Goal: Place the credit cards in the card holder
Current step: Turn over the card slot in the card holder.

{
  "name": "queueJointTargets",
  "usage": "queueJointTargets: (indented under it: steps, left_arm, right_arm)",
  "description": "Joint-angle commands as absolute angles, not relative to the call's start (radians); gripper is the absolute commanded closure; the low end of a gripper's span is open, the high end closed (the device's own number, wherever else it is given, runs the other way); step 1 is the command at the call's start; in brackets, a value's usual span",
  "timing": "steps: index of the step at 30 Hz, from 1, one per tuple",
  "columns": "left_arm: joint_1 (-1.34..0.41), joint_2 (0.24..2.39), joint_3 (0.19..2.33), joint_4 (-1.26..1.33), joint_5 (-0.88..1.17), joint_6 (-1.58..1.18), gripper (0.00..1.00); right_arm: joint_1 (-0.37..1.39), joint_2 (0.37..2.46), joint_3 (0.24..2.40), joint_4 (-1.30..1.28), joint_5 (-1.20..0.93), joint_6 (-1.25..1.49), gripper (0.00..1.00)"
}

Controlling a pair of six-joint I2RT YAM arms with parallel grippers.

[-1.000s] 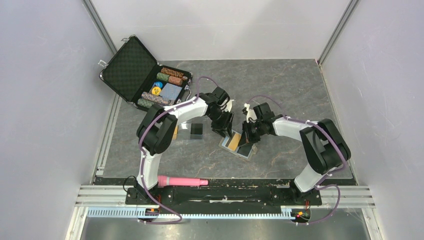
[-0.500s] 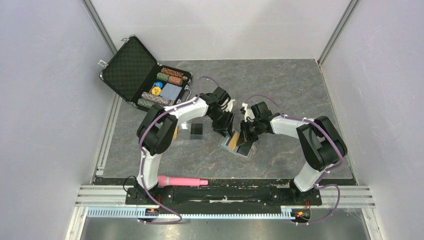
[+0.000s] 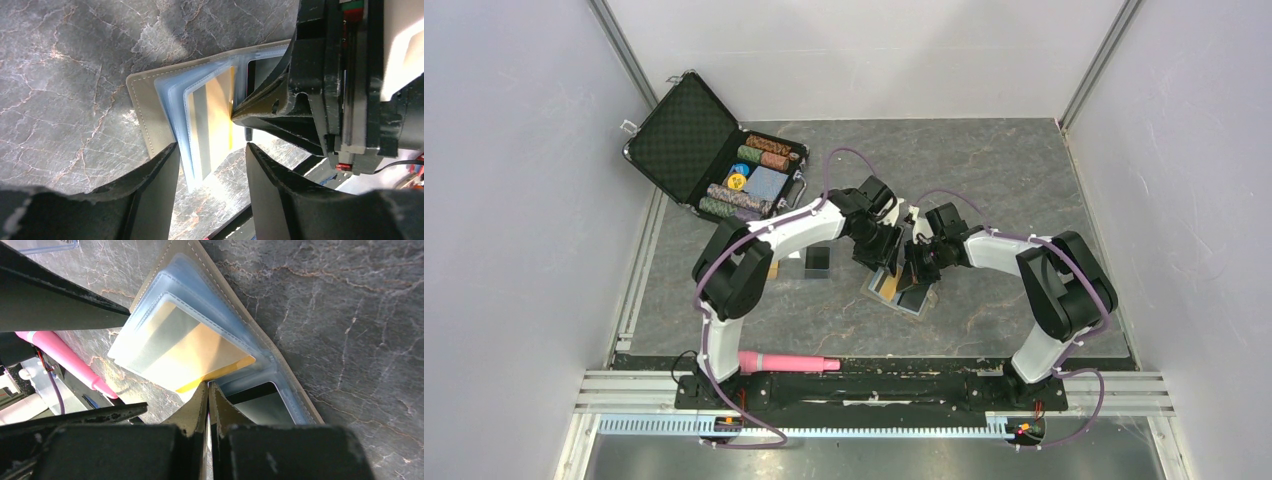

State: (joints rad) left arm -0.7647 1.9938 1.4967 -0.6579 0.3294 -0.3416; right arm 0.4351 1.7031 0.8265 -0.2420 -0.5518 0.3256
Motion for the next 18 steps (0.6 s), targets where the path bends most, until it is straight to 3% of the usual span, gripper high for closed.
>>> queueJointTargets:
  steps: [1, 10, 18]
  left_arm:
    - [-0.779, 1.963, 1.531, -0.669, 0.286, -0.31, 0.4]
    - [-0.805, 1.932, 1.545, -0.7, 0.126, -0.298, 0.39]
    - [-0.805, 1.988, 1.556, -0.685, 0.26, -0.291, 0.41]
  right_arm:
    - [0.446, 1.742, 0.831, -0.222, -0.488, 0.313, 1.0]
    - [0.445, 1.741, 0.829, -0.22, -0.492, 0.311, 1.0]
    - [0.445, 1.742, 0.828, -0.219, -0.492, 0.311, 1.0]
